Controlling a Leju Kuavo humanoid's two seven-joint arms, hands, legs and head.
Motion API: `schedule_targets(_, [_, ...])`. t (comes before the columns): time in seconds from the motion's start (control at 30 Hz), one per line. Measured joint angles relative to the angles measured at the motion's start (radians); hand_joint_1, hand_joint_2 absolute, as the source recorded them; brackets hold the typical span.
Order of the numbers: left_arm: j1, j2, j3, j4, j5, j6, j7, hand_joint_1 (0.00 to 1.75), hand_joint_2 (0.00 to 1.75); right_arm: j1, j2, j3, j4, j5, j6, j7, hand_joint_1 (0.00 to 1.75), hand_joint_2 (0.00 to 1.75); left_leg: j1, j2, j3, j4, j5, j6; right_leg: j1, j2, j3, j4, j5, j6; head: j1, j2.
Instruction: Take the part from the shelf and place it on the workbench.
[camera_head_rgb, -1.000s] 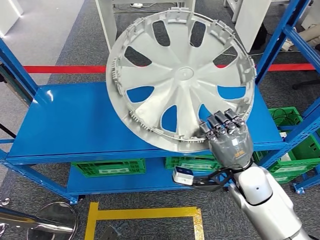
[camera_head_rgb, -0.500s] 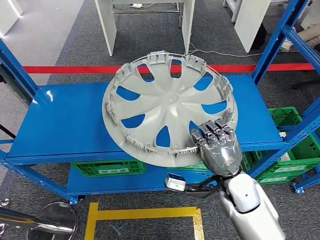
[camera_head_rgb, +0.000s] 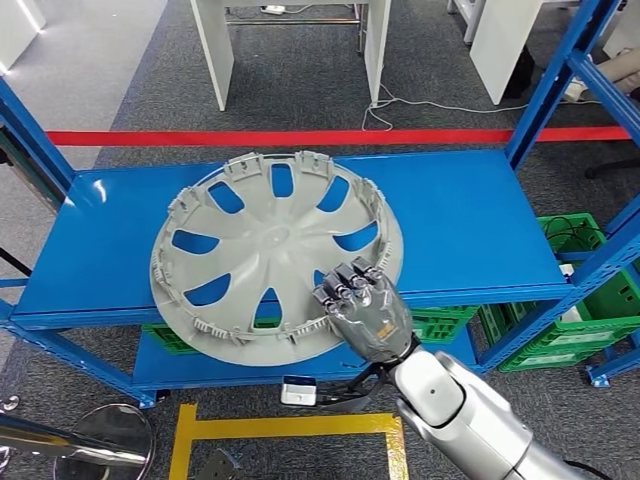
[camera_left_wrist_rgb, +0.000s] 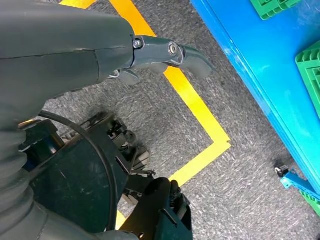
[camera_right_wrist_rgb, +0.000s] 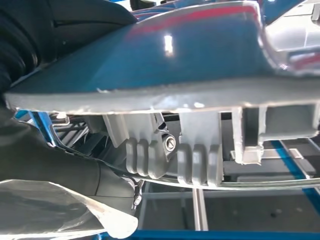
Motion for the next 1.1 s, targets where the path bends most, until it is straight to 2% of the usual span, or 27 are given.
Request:
schedule_targets(0.53, [0.0,0.003,0.0,0.0,-0.009,0.018,0.0,0.0,1.75,-0.023,-0.009,0.043,0.007,0.0,0.0,0.023,1.75,1.75,0.0,0.0,0.0,0.001,0.0,0.0,0.0,0.0,0.0,0.0,0.0,0.0,0.0,0.0])
schedule_targets(0.63, [-0.003,0.006,0.003,0.005,-0.004,0.019,0.0,0.0,1.75,-0.025,-0.009,0.048,0.007,0.0,0.0,0.031,1.75,1.75,-0.004,0.0,-0.003,0.008,-0.003,0.007,-0.005,0.0,0.0,-0.005,0.004,0.006,-0.001,0.0])
schedule_targets(0.73, [-0.009,0.006,0.008,0.015,0.001,0.023,0.0,0.0,1.75,-0.027,-0.01,0.049,0.005,0.0,-0.001,0.035,1.75,1.75,0.002,0.003,0.007,-0.013,0.011,0.023,-0.003,-0.001,-0.005,-0.002,-0.002,0.014,0.0,0.0])
schedule_targets(0.77, [-0.011,0.006,0.01,0.017,0.002,0.024,0.0,0.0,1.75,-0.03,-0.01,0.05,0.004,0.0,-0.001,0.036,1.75,1.75,0.005,0.005,0.012,-0.023,0.019,0.029,-0.001,-0.002,-0.016,0.02,-0.017,0.015,0.001,0.0])
schedule_targets(0.8, [-0.013,0.005,0.012,0.02,0.004,0.025,0.0,0.0,1.75,-0.032,-0.011,0.051,0.004,0.0,-0.001,0.037,1.75,1.75,0.008,0.007,0.016,-0.03,0.025,0.033,-0.001,-0.002,-0.039,0.065,-0.043,0.016,0.003,0.0])
schedule_targets(0.87, [-0.016,0.004,0.019,0.028,0.013,0.029,0.004,0.0,1.75,-0.036,-0.013,0.054,0.004,0.0,-0.001,0.042,1.75,1.75,0.008,0.008,0.015,-0.03,0.027,0.035,-0.002,-0.003,-0.105,0.198,-0.098,0.02,0.004,0.0])
schedule_targets(0.9, [-0.016,0.004,0.023,0.033,0.021,0.031,0.01,0.0,1.75,-0.036,-0.015,0.056,0.005,0.0,-0.001,0.046,1.75,1.75,0.009,0.008,0.015,-0.028,0.026,0.034,-0.003,-0.003,-0.134,0.252,-0.11,0.023,0.004,0.0])
schedule_targets(0.93, [-0.016,0.004,0.029,0.037,0.028,0.033,0.017,0.0,1.75,-0.036,-0.017,0.059,0.005,0.0,-0.001,0.052,1.75,1.75,0.01,0.008,0.014,-0.026,0.025,0.032,-0.004,-0.003,-0.15,0.273,-0.101,0.025,0.004,0.0])
schedule_targets(0.97, [-0.016,0.004,0.035,0.042,0.037,0.035,0.026,0.0,1.75,-0.036,-0.019,0.061,0.006,0.0,-0.001,0.059,1.75,1.75,0.013,0.007,0.014,-0.023,0.021,0.028,-0.005,-0.003,-0.148,0.255,-0.071,0.028,0.004,0.0])
schedule_targets(1.0, [-0.016,0.003,0.042,0.045,0.046,0.037,0.035,0.0,1.75,-0.038,-0.021,0.062,0.006,0.0,0.0,0.066,1.75,1.75,0.016,0.006,0.014,-0.016,0.016,0.022,-0.008,-0.003,-0.126,0.199,-0.028,0.031,0.004,0.0])
schedule_targets(1.03, [-0.017,0.004,0.051,0.047,0.057,0.037,0.045,0.0,1.75,-0.04,-0.023,0.063,0.006,0.0,0.0,0.074,1.75,1.75,0.018,0.005,0.012,-0.008,0.008,0.015,-0.009,-0.001,-0.099,0.138,0.003,0.033,0.004,0.0])
schedule_targets(1.07, [-0.019,0.003,0.061,0.05,0.07,0.035,0.058,0.0,1.75,-0.043,-0.025,0.064,0.006,0.0,0.0,0.082,1.75,1.75,0.019,0.004,0.007,0.003,0.001,0.007,-0.009,0.003,-0.073,0.087,0.025,0.033,0.006,0.0])
schedule_targets(1.1, [-0.02,0.003,0.071,0.054,0.084,0.034,0.071,0.0,1.75,-0.045,-0.027,0.065,0.005,0.0,-0.001,0.09,1.75,1.75,0.019,0.003,0.001,0.014,-0.004,0.001,-0.009,0.007,-0.057,0.057,0.032,0.03,0.007,0.0])
